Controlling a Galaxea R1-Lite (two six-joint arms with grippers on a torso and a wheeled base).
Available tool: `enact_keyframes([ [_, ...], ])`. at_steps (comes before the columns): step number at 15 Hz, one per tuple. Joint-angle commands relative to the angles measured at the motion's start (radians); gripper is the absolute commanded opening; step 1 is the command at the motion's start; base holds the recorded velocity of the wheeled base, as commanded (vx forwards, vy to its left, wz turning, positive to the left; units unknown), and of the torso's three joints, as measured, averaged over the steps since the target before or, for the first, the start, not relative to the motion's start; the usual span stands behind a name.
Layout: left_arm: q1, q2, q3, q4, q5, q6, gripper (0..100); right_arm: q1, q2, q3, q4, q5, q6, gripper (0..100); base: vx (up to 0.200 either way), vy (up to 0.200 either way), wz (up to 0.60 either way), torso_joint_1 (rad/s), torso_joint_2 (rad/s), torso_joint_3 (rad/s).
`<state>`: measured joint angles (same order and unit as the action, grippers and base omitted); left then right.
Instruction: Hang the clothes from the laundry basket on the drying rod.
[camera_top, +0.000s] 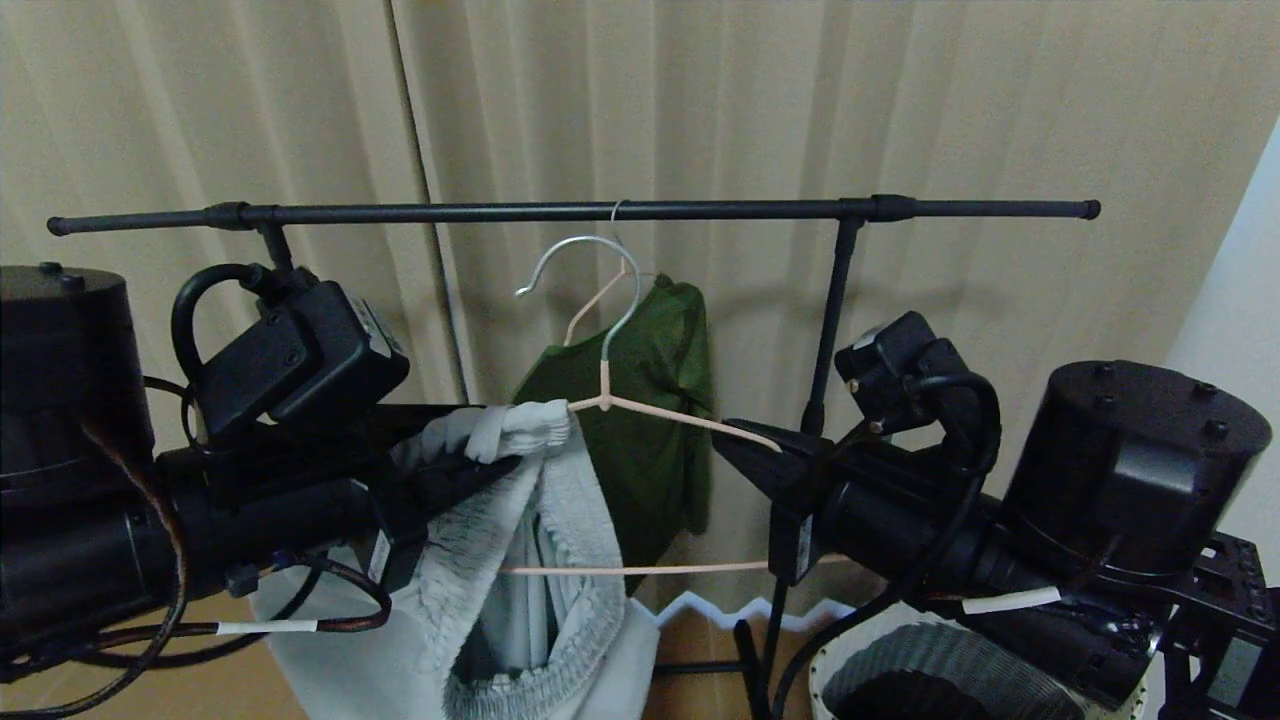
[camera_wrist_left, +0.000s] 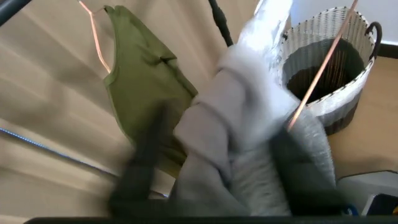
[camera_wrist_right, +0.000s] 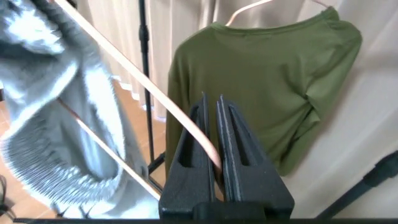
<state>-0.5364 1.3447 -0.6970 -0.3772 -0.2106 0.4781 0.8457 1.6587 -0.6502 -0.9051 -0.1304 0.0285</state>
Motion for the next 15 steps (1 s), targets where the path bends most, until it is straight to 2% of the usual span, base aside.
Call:
enact_keyframes([
  [1,0.001,0.002,0.004,0.0,-0.001,-0.001,0,0.001,0.003,-0.005,-0.001,0.002,0.004,0,0.0,0.0,0.0,0.0,0.0,0.0],
  [6,0.01,-0.006,0.028,-0.006,0.002,-0.009,0,-0.001,0.001,0.003,-0.052,0.008,-0.001,0,0.0,0.0,0.0,0.0,0.0,0.0],
  [7,0.029,-0.006,0.047,-0.038,0.002,-0.006,0,-0.001,0.0,0.007,-0.052,0.008,-0.001,0,0.0,0.0,0.0,0.0,0.0,0.0],
  [8,0.032,-0.004,0.063,-0.068,0.004,-0.006,0,-0.001,0.0,0.007,-0.052,0.008,-0.001,100,0.0,0.0,0.0,0.0,0.0,0.0],
  [10,0.056,-0.006,0.096,-0.092,0.02,-0.007,0,-0.007,-0.008,0.009,-0.052,0.006,-0.004,100,0.0,0.0,0.0,0.0,0.0,0.0],
  [11,0.072,-0.006,0.105,-0.092,0.054,-0.009,0,-0.013,-0.017,0.015,-0.052,0.005,-0.007,100,0.0,0.0,0.0,0.0,0.0,0.0],
  [12,0.088,-0.006,0.114,-0.092,0.123,-0.013,0,-0.034,-0.033,0.032,-0.052,0.005,-0.029,100,0.0,0.0,0.0,0.0,0.0,0.0],
  [13,0.092,-0.006,0.119,-0.092,0.163,-0.03,0,-0.037,-0.04,0.053,-0.054,0.006,-0.045,100,0.0,0.0,0.0,0.0,0.0,0.0],
  [15,0.09,-0.004,0.119,-0.094,0.174,-0.116,0,-0.036,-0.045,0.093,-0.054,0.008,-0.047,100,0.0,0.0,0.0,0.0,0.0,0.0],
])
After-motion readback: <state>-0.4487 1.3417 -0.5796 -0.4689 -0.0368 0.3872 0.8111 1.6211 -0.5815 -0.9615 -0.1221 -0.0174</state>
